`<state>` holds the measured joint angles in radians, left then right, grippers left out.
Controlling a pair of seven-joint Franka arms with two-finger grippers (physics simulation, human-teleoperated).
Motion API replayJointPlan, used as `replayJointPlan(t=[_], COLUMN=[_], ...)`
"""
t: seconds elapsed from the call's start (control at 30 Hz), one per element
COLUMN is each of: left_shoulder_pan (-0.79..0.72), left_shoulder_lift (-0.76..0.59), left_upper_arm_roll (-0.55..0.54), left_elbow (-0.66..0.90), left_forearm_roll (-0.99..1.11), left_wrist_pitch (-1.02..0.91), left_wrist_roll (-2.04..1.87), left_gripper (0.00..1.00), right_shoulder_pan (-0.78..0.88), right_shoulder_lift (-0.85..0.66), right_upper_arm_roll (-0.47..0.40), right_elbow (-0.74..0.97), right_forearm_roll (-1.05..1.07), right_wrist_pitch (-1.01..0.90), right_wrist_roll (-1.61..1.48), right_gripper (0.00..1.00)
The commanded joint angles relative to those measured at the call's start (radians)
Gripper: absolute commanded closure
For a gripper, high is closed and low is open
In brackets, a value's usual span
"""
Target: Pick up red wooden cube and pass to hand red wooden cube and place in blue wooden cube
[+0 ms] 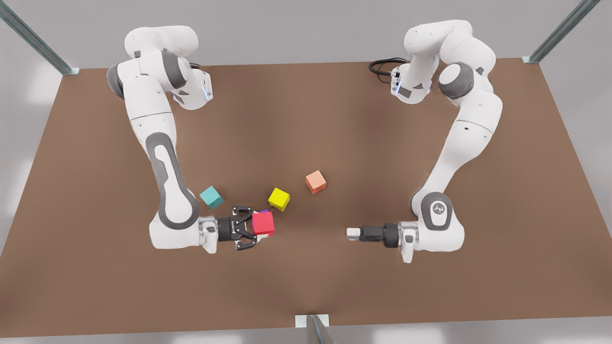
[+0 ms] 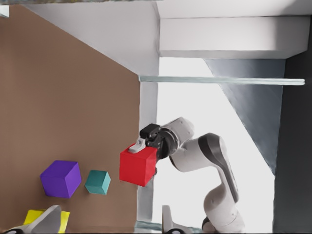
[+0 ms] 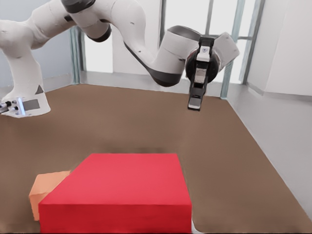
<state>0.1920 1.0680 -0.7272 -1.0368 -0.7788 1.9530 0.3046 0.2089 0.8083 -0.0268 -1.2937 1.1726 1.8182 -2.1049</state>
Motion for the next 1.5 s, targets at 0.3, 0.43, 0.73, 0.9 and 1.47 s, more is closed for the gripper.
replayJointPlan(t=[0.3,0.43,0.73,0.9,1.47], left_shoulder_pan=[-0.206,-0.220,-0.221,-0.221,-0.221], left_shoulder_lift=[-0.896,-0.833,-0.761,-0.761,-0.761], left_upper_arm_roll=[0.667,0.641,0.624,0.624,0.624], left_elbow=[-0.488,-0.385,-0.299,-0.299,-0.299], left_forearm_roll=[0.822,0.820,0.843,0.843,0.843], left_wrist_pitch=[-0.462,-0.509,-0.473,-0.473,-0.473], left_wrist_roll=[-0.315,-0.318,-0.332,-0.332,-0.332], left_gripper=[0.00,0.00,0.00,0.00,0.00], right_shoulder_pan=[0.147,0.167,0.196,0.192,0.176], right_shoulder_lift=[-0.331,-0.452,-0.462,-0.488,-0.512], right_upper_arm_roll=[-0.091,-0.091,-0.090,-0.088,-0.085], right_elbow=[-0.328,-0.624,-0.776,-0.817,-0.843], right_forearm_roll=[-1.139,-1.214,-1.225,-1.226,-1.222], right_wrist_pitch=[-0.016,0.314,0.517,0.515,0.494], right_wrist_roll=[1.775,1.885,2.013,2.005,1.968], right_gripper=[0.27,0.27,0.27,0.26,0.00])
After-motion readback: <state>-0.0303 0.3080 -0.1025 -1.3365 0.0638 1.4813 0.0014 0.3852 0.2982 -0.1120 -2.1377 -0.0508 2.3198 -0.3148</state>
